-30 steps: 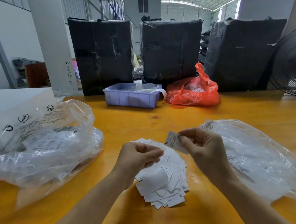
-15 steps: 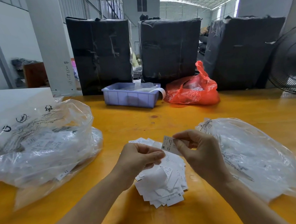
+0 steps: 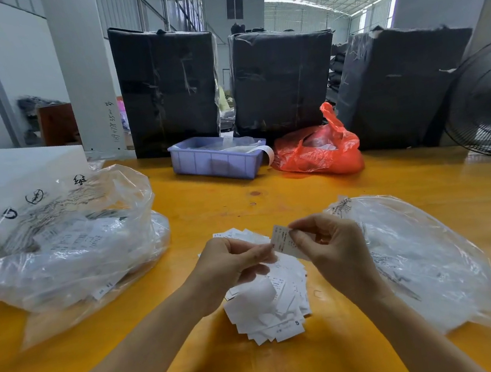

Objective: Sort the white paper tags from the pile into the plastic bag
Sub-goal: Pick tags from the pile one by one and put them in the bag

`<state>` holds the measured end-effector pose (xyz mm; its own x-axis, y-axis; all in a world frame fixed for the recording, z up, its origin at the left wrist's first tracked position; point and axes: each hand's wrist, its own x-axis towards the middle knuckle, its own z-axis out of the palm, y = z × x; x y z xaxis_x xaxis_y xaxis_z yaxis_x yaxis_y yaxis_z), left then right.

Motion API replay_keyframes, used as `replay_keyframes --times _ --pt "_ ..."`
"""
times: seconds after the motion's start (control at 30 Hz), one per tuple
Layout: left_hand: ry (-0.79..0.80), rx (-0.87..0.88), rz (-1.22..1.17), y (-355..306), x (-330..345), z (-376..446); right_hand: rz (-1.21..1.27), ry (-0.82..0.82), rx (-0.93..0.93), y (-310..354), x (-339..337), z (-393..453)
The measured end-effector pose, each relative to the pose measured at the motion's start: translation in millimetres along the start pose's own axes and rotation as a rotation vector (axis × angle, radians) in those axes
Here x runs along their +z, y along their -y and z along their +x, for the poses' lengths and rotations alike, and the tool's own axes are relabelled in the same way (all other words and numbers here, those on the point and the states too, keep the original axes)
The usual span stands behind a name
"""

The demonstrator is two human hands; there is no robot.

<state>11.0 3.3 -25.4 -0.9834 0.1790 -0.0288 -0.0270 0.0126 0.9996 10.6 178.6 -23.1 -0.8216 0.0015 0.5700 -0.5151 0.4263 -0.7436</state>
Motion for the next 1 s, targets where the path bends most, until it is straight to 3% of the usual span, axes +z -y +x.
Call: replay_keyframes --times 0.13,1.0 --pt "0.003 -0.005 -0.019 1.2 -0.6 0.6 0.024 -0.065 -0.004 0.1 -3.9 1.1" --pt "0.110 -0.035 0.105 -0.7 0.4 -3.0 -0.181 -0.024 -0.198 0.3 0.0 -2.7"
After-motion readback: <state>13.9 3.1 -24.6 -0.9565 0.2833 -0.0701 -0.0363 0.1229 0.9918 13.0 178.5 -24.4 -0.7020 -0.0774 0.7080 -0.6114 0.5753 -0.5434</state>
